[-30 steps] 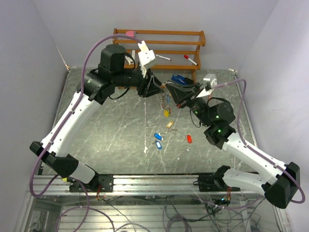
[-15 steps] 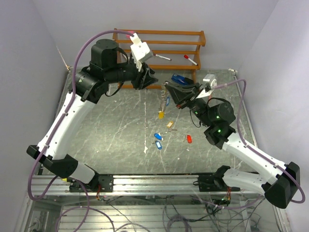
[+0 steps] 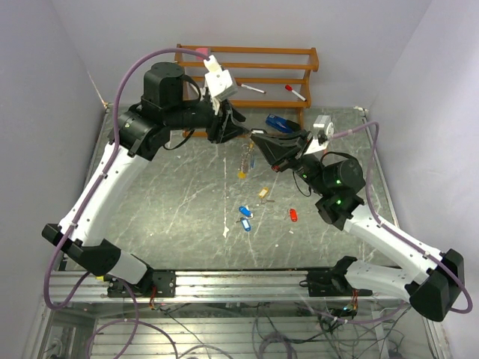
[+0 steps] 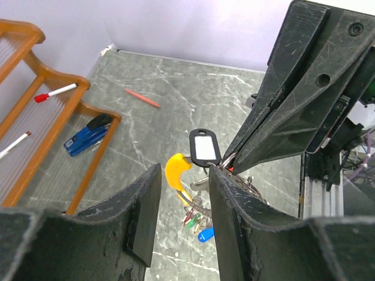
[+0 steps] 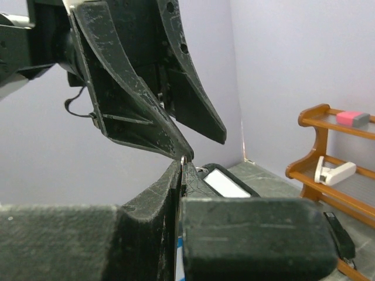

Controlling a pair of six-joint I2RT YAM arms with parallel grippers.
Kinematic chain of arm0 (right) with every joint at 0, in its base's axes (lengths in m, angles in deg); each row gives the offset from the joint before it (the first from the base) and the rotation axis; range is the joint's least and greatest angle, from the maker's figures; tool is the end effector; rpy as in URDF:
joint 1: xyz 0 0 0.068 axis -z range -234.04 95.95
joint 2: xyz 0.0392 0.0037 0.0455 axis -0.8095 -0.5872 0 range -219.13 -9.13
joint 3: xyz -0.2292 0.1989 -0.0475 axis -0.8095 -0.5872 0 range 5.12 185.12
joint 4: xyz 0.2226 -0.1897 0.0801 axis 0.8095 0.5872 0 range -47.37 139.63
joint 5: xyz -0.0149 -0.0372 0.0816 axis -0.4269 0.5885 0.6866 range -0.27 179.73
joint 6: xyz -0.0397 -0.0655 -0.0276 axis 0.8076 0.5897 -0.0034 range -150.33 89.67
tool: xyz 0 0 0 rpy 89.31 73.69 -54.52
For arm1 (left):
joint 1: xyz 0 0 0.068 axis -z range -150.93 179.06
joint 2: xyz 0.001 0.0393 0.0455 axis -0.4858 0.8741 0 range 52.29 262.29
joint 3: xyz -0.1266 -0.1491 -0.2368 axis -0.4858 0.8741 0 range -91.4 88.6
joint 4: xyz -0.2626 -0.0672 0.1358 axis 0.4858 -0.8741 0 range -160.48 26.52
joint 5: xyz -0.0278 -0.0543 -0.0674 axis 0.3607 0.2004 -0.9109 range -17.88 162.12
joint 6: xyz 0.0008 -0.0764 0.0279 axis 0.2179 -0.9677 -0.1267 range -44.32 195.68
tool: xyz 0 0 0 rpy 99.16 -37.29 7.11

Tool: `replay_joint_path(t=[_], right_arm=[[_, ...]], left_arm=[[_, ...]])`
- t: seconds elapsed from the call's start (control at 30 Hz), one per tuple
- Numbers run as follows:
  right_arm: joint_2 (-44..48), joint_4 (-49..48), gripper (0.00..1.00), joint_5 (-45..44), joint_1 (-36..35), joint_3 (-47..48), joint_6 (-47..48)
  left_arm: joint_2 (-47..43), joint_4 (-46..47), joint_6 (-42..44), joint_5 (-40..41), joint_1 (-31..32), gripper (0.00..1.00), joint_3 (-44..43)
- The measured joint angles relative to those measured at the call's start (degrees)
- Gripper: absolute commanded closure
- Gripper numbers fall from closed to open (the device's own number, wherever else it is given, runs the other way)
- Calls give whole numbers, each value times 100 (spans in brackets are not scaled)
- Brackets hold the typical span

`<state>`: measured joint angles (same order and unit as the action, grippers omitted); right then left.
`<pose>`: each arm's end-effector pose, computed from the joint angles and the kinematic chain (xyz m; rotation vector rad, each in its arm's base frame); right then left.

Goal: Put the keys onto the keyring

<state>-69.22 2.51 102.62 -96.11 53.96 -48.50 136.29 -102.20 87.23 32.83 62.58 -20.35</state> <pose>0.2056 0.2068 0.4444 -0.4417 1.0519 1.0617 0.2674 -0.2308 0.5570 1.1402 1.4500 -0.8879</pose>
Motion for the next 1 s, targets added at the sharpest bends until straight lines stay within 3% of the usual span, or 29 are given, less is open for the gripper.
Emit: replay_joint_path(t=[0.37, 1.0], right_arm=[[-74, -256, 100, 315, -7, 72, -256], [13, -155, 100, 251, -7, 76, -238]], left_arm=[[2, 74, 7, -577, -11, 53, 33], [-146, -52, 166, -608, -302, 49, 26]])
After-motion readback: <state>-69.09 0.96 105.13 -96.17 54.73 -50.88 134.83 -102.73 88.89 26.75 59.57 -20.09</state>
